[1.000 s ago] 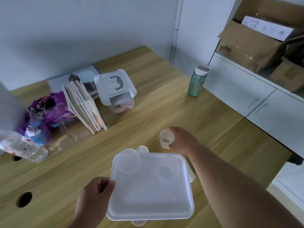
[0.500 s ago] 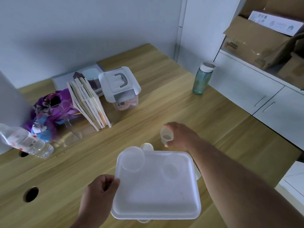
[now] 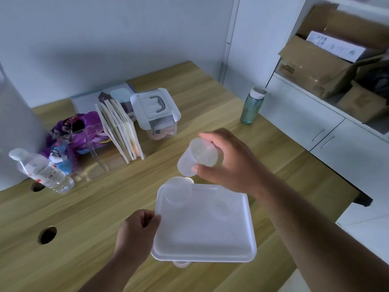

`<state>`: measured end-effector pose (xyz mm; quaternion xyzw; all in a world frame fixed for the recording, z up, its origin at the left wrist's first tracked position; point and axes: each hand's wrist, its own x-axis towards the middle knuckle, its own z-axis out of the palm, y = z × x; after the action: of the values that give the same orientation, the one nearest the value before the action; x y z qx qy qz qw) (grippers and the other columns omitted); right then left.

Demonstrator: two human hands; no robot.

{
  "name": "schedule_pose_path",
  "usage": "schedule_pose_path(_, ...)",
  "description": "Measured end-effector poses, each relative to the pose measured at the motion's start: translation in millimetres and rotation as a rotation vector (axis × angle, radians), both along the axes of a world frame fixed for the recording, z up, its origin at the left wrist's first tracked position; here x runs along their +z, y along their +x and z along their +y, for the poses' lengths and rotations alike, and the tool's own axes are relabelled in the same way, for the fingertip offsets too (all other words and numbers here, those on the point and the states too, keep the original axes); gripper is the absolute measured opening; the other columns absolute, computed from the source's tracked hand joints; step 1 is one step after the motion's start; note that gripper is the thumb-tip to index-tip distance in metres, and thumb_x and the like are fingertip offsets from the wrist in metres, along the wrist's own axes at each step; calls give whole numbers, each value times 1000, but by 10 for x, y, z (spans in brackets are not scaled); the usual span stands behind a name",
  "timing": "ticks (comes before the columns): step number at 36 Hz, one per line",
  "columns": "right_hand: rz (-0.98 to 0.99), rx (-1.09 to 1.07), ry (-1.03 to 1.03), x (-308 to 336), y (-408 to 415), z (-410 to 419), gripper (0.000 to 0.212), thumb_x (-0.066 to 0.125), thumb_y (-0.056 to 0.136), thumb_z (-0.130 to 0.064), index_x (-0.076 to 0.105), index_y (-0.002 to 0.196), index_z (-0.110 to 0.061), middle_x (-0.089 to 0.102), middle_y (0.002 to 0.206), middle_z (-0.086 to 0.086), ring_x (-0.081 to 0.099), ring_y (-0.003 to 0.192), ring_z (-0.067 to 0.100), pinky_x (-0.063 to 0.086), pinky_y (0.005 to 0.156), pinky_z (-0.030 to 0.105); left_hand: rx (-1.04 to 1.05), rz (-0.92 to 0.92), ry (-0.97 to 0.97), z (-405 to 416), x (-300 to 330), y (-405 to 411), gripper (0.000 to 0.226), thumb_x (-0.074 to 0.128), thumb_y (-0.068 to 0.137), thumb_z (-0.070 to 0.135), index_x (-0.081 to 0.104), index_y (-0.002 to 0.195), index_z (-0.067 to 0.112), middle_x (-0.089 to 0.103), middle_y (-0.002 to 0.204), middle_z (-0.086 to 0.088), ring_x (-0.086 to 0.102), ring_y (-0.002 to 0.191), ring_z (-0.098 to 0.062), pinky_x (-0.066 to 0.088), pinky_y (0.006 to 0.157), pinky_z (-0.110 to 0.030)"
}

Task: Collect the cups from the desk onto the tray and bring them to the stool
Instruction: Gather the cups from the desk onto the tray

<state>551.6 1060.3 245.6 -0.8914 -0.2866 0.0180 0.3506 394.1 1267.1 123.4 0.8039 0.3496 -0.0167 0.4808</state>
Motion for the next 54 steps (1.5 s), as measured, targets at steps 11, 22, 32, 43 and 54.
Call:
schedule_pose_path(11,-29,173,-330,348,-629,165,84,74,85,-51,45,157,-19,47,159,0,36,150,14,30,122,28,-60,-54,-22,-44,275,-211,12,72,95,26,76,84,24,79,76,0,73,72,-18,50,56,-30)
schedule_pose_path(22,19,134,-331,418,-963,237,107,80,76,-67,32,163,-28,37,165,-11,32,151,7,29,121,27,-65,-79,-34,129,283,-465,14,73,94,25,76,81,22,79,74,-1,73,72,-23,52,59,-32)
schedule_pose_path(32,194,-448,-72,-230,-771,-805,71,66,83,-47,52,147,-22,62,141,-3,60,128,11,51,109,45,-29,-74,17,457,103,-517,11,74,93,28,78,84,24,80,75,3,75,73,-24,62,68,-44)
schedule_pose_path(43,528,-406,-457,-1308,-586,-761,110,74,86,-58,12,167,-17,23,172,4,29,156,25,32,123,40,23,-65,61,613,24,-467,12,75,92,29,78,80,28,77,65,17,74,69,-24,54,60,-35)
schedule_pose_path(54,539,-538,-494,-1885,-263,-487,72,73,81,-45,44,140,-15,64,134,9,63,121,34,53,91,40,66,-55,59,611,-108,-440,13,77,92,26,79,79,25,79,69,8,74,70,-25,57,63,-38)
